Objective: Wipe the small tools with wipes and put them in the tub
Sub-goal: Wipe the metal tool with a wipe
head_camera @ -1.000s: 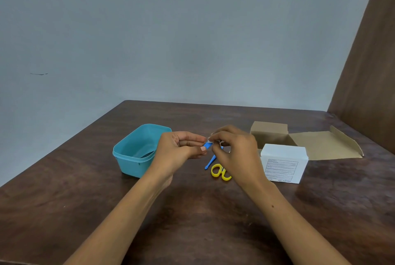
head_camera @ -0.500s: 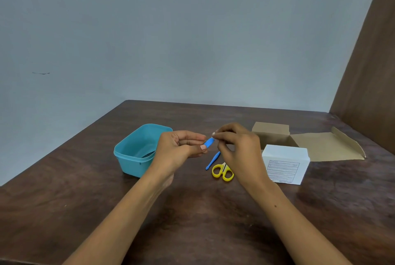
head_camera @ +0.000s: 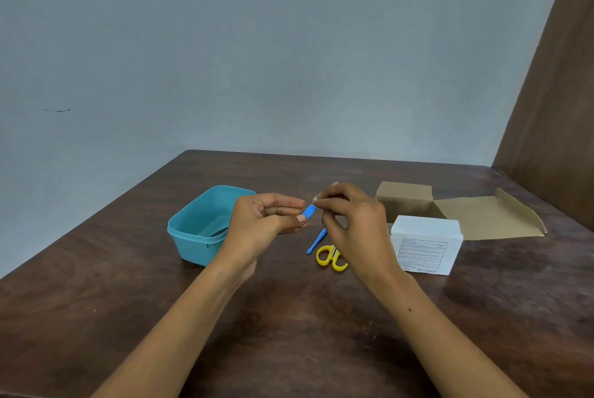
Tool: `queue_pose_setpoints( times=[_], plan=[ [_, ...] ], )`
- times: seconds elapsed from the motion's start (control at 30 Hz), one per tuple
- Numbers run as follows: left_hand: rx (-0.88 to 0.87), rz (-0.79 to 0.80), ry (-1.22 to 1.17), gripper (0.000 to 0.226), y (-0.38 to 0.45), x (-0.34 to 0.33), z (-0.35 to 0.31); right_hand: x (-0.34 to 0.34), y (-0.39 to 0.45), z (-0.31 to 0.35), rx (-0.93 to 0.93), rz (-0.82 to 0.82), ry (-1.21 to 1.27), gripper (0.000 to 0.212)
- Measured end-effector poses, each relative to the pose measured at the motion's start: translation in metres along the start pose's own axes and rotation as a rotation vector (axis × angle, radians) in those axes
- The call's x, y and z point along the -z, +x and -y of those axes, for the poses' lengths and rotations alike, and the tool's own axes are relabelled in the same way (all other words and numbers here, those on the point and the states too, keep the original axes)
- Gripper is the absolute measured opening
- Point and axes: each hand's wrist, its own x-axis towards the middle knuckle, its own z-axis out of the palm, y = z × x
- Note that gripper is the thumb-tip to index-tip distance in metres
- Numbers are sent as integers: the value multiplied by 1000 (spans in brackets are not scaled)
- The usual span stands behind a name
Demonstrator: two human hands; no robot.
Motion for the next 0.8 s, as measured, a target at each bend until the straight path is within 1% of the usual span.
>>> queue_pose_setpoints(
  times=[0.17, 0.4, 0.57, 0.67, 0.8],
  plan=[
    [2, 23, 15, 23, 0, -1, -1, 4, 4, -5, -68, -74, -25, 19],
    [20, 46, 20, 22, -1, -1, -2, 7, 6, -11, -126, -118, -84, 19],
    [33, 79, -8, 21, -1, 1, -1, 13, 8, -12, -197, -207, -87, 17],
    [55, 98, -37, 19, 1, 2, -1, 17, 9, -9, -224, -239, 30, 16],
    [67, 148, -57, 19, 2, 4, 0, 18, 10, -4, -382, -182, 341, 17]
  ],
)
